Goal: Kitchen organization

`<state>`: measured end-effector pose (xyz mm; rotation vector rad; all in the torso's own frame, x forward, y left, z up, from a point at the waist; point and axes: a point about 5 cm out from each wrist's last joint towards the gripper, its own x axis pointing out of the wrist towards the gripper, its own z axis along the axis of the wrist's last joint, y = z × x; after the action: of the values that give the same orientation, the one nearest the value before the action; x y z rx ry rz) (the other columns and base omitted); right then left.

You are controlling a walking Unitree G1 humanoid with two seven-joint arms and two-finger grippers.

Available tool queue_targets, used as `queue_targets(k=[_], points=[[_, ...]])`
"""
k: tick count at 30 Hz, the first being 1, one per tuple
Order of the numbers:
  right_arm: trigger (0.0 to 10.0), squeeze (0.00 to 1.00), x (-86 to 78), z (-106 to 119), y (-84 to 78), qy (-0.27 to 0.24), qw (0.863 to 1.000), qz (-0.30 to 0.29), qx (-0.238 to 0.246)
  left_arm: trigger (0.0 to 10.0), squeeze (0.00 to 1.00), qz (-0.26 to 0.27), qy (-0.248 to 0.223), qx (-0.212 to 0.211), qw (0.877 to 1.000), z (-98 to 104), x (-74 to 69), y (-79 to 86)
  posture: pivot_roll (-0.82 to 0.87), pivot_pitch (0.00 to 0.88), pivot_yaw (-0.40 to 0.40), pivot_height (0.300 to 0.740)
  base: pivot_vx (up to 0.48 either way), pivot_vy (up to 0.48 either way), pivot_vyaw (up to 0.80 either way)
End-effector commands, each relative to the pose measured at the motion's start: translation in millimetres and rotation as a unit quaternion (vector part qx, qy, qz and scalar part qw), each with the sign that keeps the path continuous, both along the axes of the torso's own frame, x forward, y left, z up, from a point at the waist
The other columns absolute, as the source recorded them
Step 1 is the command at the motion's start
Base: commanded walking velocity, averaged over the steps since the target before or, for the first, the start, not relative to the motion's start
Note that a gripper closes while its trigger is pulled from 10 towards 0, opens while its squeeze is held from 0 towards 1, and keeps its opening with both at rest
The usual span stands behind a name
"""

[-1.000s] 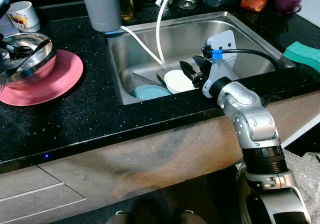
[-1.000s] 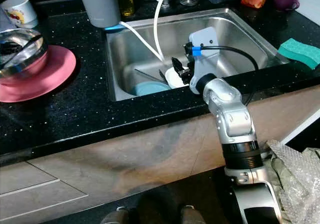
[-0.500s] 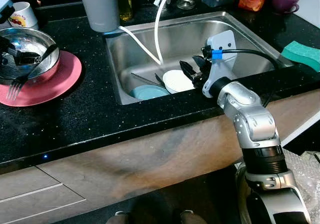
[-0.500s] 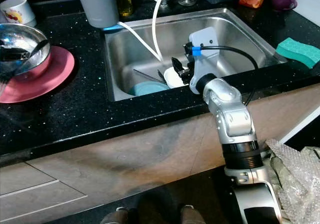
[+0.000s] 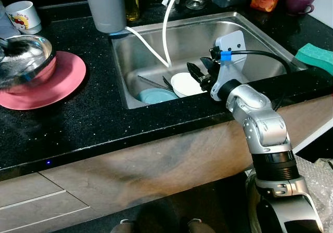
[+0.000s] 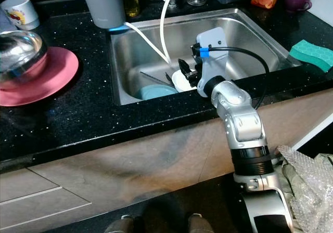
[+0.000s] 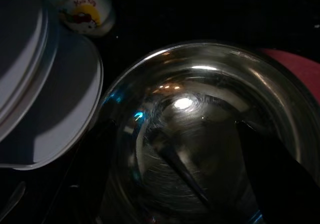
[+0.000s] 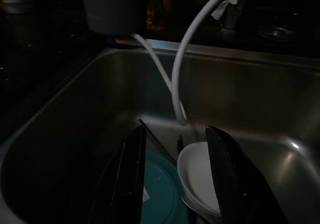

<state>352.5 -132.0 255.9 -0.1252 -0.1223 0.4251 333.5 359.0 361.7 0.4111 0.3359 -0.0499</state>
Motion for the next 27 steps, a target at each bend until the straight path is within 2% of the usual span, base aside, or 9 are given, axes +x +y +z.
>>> queue_targets(k=[1, 9, 14, 27], points=[[10.0, 0.00, 0.1, 0.9, 0.3, 0.001, 1.000, 0.000, -0.003, 10.0, 0.00, -0.004, 0.001, -0.004, 1.000, 5.6, -3.6, 1.5, 0.05, 0.139, 0.003, 0.740, 0.000, 0.000, 0.00], [10.0, 0.00, 0.7, 1.3, -0.2, 0.001, 1.000, 0.000, -0.004, 10.0, 0.00, -0.035, 0.035, -0.015, 0.999, -3.5, -2.3, -5.5, 0.05, 0.140, 0.001, 0.740, 0.000, 0.000, 0.00], [10.0, 0.00, 1.2, 1.6, -0.5, 0.001, 1.000, 0.000, -0.004, 10.0, 0.00, -0.032, 0.020, -0.051, 0.998, -5.5, 1.1, -7.9, 0.05, 0.141, 0.001, 0.740, 0.000, 0.000, 0.00], [10.0, 0.00, 1.1, 1.7, -1.4, 0.000, 1.000, -0.001, -0.005, 10.0, 0.00, -0.016, 0.039, -0.090, 0.995, -23.6, 4.1, -8.3, 0.05, 0.142, 0.005, 0.740, 0.000, 0.000, 0.00]])
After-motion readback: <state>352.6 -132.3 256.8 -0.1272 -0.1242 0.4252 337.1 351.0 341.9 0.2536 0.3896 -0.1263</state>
